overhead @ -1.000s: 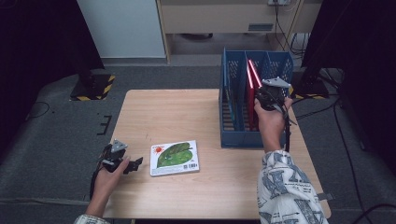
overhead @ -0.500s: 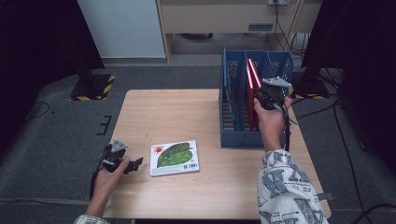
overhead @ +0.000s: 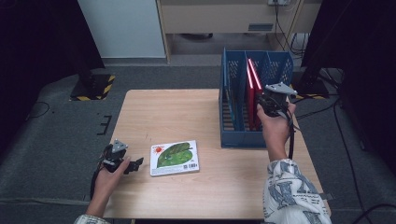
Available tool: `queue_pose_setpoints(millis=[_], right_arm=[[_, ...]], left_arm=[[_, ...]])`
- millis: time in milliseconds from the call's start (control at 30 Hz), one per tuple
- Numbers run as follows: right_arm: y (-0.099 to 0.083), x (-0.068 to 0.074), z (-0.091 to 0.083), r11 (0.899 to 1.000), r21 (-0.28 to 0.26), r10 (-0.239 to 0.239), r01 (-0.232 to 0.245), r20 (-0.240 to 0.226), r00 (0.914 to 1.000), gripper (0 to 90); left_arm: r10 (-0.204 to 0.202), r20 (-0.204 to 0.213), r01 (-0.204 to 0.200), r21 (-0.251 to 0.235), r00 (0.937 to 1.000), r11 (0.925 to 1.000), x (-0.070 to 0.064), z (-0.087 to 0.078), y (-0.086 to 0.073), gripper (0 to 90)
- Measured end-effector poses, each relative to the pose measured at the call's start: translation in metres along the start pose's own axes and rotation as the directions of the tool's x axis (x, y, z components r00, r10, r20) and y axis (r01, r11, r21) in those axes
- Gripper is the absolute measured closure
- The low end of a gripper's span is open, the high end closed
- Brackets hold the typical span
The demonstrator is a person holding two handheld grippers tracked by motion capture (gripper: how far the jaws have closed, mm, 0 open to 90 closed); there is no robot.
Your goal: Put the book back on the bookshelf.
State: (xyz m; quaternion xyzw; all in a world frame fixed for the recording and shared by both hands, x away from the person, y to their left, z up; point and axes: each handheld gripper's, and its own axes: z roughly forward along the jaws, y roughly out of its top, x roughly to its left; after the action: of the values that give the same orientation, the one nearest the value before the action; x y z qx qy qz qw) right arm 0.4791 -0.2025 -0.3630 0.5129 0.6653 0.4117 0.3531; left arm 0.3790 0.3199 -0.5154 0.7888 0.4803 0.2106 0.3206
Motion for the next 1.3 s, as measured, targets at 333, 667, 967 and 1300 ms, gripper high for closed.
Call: queue_pose_setpoints(millis=[333,667,967,1300], right_arm=[[0.004,0.002,0.002,1.000,0.009,-0.010,0.010,-0.005,0.9999,78.1],[0.001,0.003,-0.001,1.000,-0.003,-0.005,0.005,-0.031,0.9995,73.7],[-0.008,-0.002,-0.016,0.999,-0.034,0.022,-0.025,-0.078,0.9967,61.9],[-0.030,0.003,-0.035,0.997,-0.059,0.042,-0.054,-0.184,0.9820,45.5]], left_arm=[[0.003,0.003,-0.003,-0.003,1.0000,1.0000,-0.001,0.000,0.001,5.7],[0.003,0.002,-0.003,-0.004,1.0000,1.0000,0.000,0.000,0.001,5.7],[0.012,0.006,-0.012,-0.011,0.9999,0.9999,-0.002,0.000,0.002,5.7],[0.030,0.016,-0.029,-0.013,0.9994,0.9995,-0.006,0.002,0.003,5.7]])
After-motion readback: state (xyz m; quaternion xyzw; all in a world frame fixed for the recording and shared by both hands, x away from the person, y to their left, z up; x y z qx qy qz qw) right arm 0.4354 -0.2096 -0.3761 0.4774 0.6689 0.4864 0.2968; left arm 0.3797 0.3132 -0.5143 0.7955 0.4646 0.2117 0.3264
